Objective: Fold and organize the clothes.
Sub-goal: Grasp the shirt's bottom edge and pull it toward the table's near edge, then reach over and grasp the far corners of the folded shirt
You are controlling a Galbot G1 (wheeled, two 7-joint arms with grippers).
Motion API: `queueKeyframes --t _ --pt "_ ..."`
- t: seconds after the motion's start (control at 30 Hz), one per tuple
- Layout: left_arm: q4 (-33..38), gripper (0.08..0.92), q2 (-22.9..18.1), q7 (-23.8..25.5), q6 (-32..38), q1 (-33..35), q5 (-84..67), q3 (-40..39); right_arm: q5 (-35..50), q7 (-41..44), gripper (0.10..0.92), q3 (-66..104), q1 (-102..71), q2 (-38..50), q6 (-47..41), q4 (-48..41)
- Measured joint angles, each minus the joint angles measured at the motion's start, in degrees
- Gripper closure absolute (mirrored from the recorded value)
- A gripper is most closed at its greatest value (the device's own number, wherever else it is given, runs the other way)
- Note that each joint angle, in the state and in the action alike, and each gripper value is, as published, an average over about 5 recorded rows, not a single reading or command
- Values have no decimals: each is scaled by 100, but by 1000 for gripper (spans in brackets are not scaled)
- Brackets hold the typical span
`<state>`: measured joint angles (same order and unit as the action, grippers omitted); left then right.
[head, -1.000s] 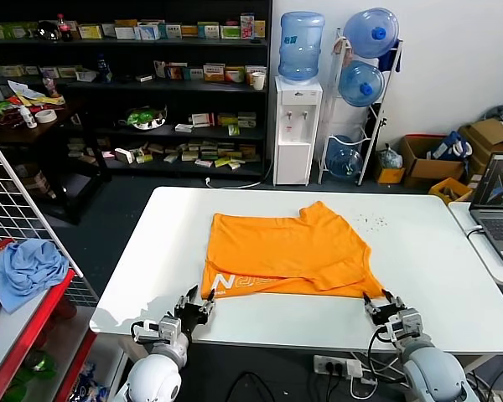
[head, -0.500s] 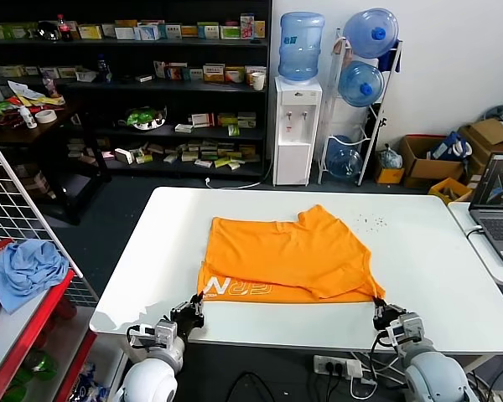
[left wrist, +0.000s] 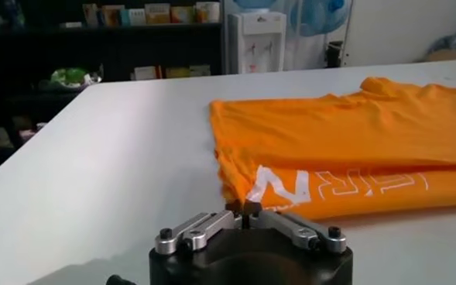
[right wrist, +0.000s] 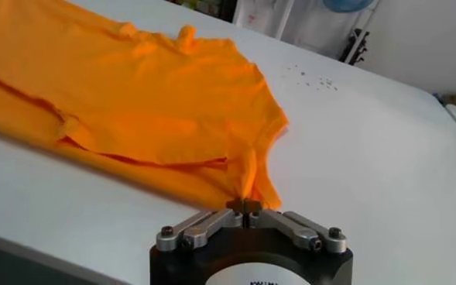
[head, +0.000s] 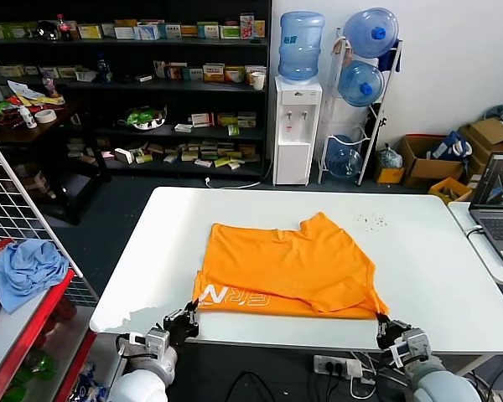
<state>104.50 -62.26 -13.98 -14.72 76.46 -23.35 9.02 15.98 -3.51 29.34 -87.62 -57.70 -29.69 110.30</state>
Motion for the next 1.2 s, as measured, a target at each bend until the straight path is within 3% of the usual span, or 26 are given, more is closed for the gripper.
queueKeyframes --t 0.2,0.37,0.67,0.97,1.2 --pt "304 896 85 -30 -86 369 38 55 -26 -25 886 43 -256 40 -94 273" --pt "484 863 131 -45 -126 614 84 107 -32 -29 765 97 -371 103 -162 379" --pt "630 614 203 5 -127 649 128 226 87 -30 505 267 -455 244 -166 566" --pt "630 354 209 157 -10 224 149 217 558 -157 253 227 -67 347 144 537" --pt "308 189 201 198 -8 -414 129 116 1021 -184 203 54 701 461 328 145"
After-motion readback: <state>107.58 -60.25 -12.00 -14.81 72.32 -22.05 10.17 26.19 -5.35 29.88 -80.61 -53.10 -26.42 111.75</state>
